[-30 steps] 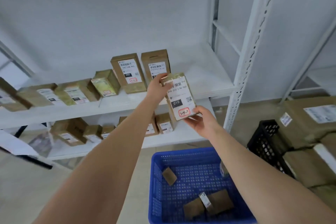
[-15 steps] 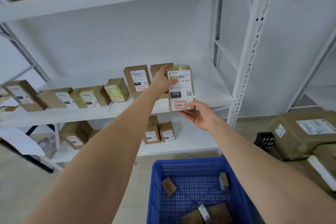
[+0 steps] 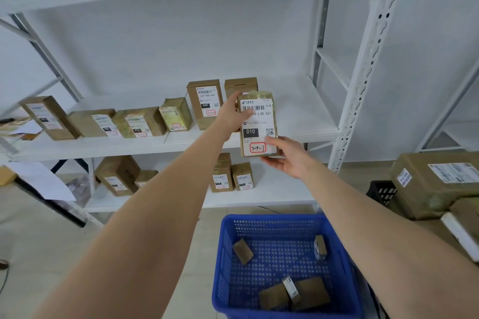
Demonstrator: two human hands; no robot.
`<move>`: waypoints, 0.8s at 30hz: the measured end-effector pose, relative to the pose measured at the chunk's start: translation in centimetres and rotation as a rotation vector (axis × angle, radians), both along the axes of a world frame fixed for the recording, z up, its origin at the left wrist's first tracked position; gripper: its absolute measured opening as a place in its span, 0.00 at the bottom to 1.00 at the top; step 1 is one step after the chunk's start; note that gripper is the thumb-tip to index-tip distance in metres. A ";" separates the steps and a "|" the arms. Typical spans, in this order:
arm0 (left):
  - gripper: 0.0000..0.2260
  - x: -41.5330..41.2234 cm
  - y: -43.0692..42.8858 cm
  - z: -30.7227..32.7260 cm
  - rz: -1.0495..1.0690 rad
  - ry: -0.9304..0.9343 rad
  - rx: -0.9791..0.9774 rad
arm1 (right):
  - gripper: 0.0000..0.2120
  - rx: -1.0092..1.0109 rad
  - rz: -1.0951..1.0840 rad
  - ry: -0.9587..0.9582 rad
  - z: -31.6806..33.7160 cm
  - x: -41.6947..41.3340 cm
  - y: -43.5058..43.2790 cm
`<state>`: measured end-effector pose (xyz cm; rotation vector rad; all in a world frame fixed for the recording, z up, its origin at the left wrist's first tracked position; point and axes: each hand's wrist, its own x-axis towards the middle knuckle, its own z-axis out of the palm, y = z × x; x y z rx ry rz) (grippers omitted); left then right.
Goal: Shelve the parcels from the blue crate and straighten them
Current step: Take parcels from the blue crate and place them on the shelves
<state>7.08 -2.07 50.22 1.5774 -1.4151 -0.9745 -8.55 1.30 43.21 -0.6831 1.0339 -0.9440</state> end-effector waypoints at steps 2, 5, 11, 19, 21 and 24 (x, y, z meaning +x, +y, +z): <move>0.27 0.3 0.5 -0.5 0.013 -0.003 0.023 | 0.10 0.005 0.008 0.002 -0.4 0.3 0.5; 0.25 0.5 1.0 -1.5 0.019 -0.027 0.029 | 0.09 0.006 0.024 0.017 -1.6 0.5 1.0; 0.22 -0.3 0.9 -5.5 0.015 -0.058 0.059 | 0.13 0.061 0.055 0.128 -5.5 0.1 0.8; 0.23 -0.9 -2.2 -16.0 -0.056 -0.136 0.209 | 0.20 0.184 0.059 0.381 -14.5 -0.2 -1.9; 0.23 -1.0 -3.4 -19.0 -0.058 -0.124 0.245 | 0.21 0.219 0.039 0.433 -17.0 0.0 -3.0; 0.23 -1.4 -5.7 -23.0 -0.073 -0.150 0.248 | 0.23 0.246 -0.033 0.492 -20.9 0.4 -5.3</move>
